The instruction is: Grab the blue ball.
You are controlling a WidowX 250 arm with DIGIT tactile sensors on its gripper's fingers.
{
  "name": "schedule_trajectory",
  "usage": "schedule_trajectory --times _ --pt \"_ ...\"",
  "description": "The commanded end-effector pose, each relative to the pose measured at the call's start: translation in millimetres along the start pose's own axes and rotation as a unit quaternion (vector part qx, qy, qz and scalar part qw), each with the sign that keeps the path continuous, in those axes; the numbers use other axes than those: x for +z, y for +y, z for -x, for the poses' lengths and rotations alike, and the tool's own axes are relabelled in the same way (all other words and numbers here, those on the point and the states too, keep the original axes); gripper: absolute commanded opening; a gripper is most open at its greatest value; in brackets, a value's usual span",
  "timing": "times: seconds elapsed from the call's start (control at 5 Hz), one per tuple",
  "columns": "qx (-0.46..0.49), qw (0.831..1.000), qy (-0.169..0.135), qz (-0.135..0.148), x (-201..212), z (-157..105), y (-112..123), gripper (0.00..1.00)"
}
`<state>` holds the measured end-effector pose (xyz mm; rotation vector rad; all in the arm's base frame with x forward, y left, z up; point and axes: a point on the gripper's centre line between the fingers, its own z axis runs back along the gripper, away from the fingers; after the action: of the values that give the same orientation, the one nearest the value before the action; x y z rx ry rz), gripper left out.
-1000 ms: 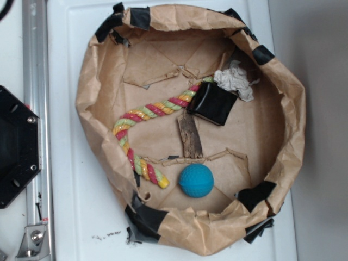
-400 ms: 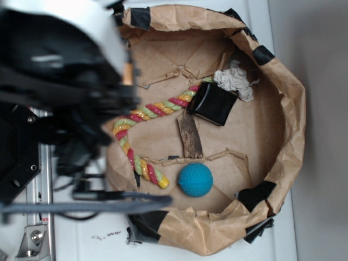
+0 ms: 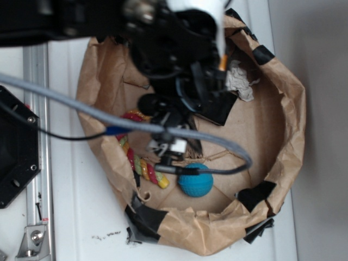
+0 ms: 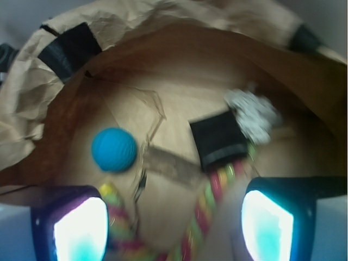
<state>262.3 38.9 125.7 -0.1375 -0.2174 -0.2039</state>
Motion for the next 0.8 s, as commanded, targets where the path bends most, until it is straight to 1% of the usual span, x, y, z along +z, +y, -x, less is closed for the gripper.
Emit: schedule_trajectory --times 0.0,0.2,0.4,0.6 --pt "-0.172 0.985 0.006 0.006 -47 -26 -29 1.0" --pt "-0.25 0.968 -0.013 0.033 -58 -17 -62 1.0" --pt "-0.278 0.961 -0.012 0.004 -83 -20 -77 1.0" --pt "-0.288 0.957 -0.014 0.015 -95 -20 -84 1.0"
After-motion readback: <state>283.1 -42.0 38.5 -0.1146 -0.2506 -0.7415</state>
